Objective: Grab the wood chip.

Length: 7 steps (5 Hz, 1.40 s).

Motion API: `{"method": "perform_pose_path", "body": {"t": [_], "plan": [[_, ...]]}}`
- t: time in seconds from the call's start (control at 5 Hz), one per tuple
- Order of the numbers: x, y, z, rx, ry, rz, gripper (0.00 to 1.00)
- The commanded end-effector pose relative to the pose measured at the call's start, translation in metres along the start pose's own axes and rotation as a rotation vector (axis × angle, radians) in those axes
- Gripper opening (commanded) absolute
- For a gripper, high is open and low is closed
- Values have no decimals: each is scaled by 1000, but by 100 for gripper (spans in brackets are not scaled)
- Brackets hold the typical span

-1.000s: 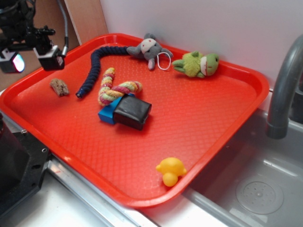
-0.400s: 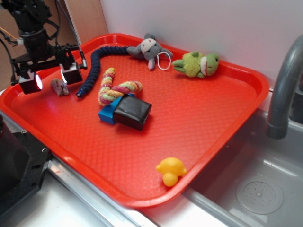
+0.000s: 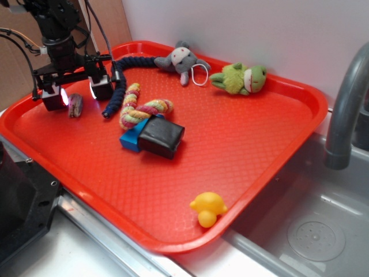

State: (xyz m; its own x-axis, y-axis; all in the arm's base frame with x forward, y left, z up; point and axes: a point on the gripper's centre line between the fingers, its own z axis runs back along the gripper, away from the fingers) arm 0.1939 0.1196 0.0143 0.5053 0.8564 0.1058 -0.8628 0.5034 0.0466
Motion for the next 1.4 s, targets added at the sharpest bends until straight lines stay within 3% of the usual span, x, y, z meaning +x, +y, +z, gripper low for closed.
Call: {"method": "perform_pose_path", "body": {"t": [0.0, 0.2, 0.4, 0.6, 0.8, 1.0, 1.2], "plan": [[-30, 20, 28, -79, -18, -201, 0], [-39, 24, 52, -151, -25, -445, 0], [-50, 15, 83, -238, -38, -687, 0], [-62, -2, 113, -288, -30, -933, 0], [-77, -15, 136, -244, -99, -1041, 0], [-87, -28, 146, -319, -38, -1117, 0], [-90, -28, 162, -357, -3, -1168, 0]]}}
